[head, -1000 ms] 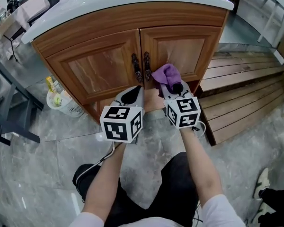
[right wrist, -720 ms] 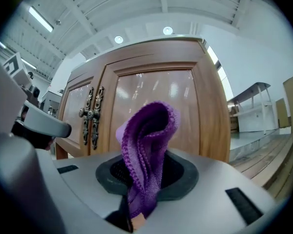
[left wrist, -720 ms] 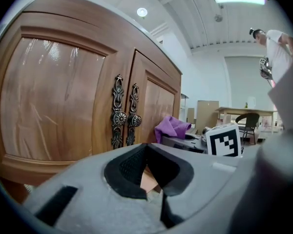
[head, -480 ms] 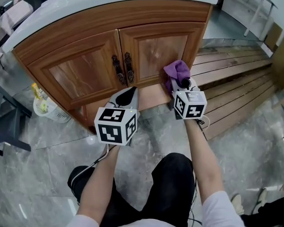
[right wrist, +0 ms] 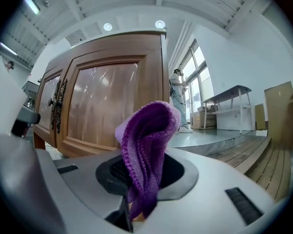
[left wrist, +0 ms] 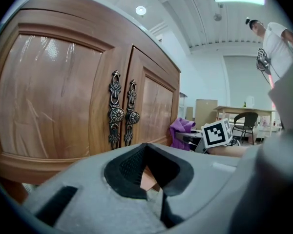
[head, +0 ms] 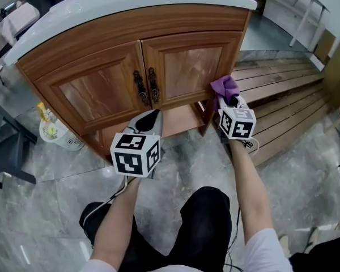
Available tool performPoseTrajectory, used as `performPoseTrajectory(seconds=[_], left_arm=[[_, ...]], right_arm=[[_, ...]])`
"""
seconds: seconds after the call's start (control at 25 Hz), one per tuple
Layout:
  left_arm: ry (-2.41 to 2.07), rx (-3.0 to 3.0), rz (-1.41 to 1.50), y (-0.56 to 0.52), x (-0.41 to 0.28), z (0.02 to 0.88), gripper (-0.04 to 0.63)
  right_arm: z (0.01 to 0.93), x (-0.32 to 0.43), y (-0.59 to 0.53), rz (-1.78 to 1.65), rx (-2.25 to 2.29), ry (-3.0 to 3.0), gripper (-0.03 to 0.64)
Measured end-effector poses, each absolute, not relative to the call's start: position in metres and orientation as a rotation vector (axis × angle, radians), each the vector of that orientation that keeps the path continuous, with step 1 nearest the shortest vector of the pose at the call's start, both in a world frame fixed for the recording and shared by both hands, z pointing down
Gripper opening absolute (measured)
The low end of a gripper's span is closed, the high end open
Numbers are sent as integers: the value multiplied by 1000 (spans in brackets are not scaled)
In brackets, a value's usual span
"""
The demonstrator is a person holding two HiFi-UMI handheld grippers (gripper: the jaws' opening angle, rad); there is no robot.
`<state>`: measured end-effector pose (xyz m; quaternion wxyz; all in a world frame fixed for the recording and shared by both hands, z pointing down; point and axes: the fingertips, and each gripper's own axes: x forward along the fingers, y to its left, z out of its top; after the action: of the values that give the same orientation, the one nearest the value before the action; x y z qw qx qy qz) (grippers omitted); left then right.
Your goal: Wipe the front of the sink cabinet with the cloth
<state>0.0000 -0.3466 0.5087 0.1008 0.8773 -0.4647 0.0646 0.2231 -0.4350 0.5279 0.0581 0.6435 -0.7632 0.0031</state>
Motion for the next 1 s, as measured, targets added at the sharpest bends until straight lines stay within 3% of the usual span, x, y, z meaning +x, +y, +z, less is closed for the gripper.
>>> performPoseTrajectory(seconds=[0.44, 1.0], left_arm=[[-1381, 2592, 170, -346, -8, 503, 6], [-1422, 2613, 169, -343, -31, 481, 6]], right_arm=[[509, 237, -430, -76, 1942, -2254, 84], [372, 241, -412, -328, 2013, -2293, 84]])
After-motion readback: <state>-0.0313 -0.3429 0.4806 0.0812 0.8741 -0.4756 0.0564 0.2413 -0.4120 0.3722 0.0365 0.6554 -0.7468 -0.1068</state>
